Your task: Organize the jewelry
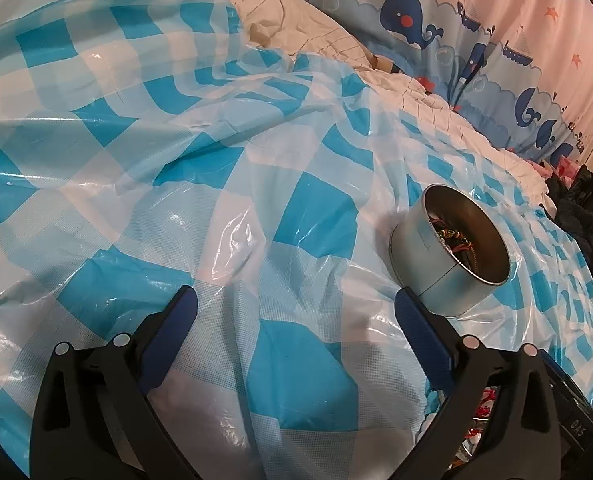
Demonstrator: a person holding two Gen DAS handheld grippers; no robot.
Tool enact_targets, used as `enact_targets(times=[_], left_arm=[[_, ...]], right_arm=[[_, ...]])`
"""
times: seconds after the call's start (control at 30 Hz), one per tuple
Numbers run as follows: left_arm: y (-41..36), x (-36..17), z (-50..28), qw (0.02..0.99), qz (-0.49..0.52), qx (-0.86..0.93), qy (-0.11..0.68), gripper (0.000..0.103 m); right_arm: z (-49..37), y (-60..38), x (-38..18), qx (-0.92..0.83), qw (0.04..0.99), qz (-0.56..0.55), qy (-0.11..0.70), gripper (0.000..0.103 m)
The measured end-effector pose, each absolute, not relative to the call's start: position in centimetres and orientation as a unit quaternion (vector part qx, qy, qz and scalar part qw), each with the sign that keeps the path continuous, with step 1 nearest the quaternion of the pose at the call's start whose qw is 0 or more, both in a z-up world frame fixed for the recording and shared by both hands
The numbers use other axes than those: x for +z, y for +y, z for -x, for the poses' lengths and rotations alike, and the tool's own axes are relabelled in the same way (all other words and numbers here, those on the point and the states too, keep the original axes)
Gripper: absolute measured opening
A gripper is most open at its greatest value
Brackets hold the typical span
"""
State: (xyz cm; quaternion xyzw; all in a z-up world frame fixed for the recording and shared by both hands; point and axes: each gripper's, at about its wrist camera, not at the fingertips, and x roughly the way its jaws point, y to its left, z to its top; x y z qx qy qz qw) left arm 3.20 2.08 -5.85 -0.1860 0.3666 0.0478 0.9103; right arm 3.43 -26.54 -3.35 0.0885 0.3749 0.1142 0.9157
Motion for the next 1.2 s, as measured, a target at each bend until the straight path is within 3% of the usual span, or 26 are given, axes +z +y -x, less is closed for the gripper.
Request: enact_targets(times=[1.2], left_arm=[[2.36, -5.80, -2.87, 0.907, 0.200, 0.032, 0.369, 0.095]], right_arm=[[-4.00, -25.82, -3.75, 0.111, 0.908, -0.072, 0.398, 0.096]])
